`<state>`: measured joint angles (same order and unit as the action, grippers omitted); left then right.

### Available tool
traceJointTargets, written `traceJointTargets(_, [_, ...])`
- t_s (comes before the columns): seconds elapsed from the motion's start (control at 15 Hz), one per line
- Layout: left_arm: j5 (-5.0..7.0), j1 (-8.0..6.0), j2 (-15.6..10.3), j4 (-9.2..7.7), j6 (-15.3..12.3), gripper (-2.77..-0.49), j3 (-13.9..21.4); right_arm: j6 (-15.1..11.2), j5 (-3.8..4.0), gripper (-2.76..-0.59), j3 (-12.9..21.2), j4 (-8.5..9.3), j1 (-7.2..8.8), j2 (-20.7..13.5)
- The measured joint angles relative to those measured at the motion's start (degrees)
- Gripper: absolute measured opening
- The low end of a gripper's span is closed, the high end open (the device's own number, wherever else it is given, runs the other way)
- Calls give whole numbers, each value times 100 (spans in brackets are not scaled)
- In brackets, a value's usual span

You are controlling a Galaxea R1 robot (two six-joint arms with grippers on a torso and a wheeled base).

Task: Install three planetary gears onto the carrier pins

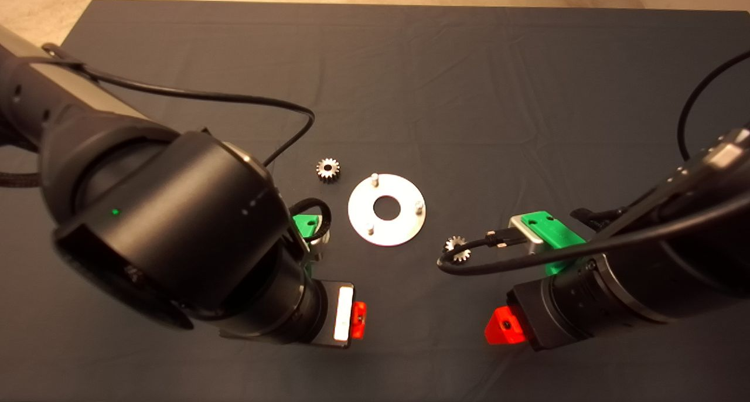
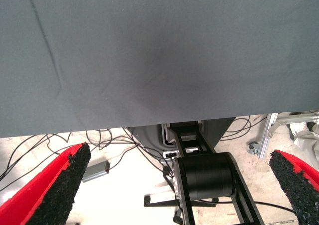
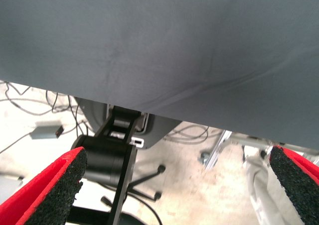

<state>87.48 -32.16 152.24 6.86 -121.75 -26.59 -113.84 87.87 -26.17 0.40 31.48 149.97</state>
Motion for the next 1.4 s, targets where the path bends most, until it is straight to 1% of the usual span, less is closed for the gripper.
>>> traceJointTargets(0.13, [0, 0, 0, 0, 0, -64, 0, 271, -1, -62, -128, -69, -271, -116])
traceJointTargets(0.2, [0, 2, 0, 2, 0, -64, 0, 443, 0, -62, -212, -162, -487, -193])
traceJointTargets(0.27, [0, 2, 0, 0, 0, -64, 0, 636, -2, -62, -301, -283, -651, -261])
traceJointTargets(0.33, [0, 2, 0, 2, 0, -64, 0, 843, -2, -62, -421, -409, -766, -319])
traceJointTargets(0.4, [0, 2, 0, 0, 0, -64, 0, 1027, 0, -62, -551, -538, -838, -363])
traceJointTargets(0.53, [0, 2, 0, 1, 0, -64, 0, 1373, 5, -62, -813, -740, -938, -399])
traceJointTargets(0.73, [2, 2, 0, 2, 0, -64, 2, 1877, 0, -62, -1161, -1005, -1148, -440])
traceJointTargets(0.8, [0, 2, 2, 0, 2, -64, 2, 2013, 2, -62, -1245, -1074, -1197, -444])
traceJointTargets(0.93, [0, 0, 13, 0, 2, -64, 2, 2303, -2, -62, -1410, -1198, -1244, -444])
traceJointTargets(1.13, [0, 2, 13, 0, 2, -64, 2, 2683, 2, -62, -1624, -1337, -1342, -446])
traceJointTargets(1.4, [0, 2, 16, 2, 2, -64, 2, 3002, 0, -62, -1810, -1515, -1481, -444])
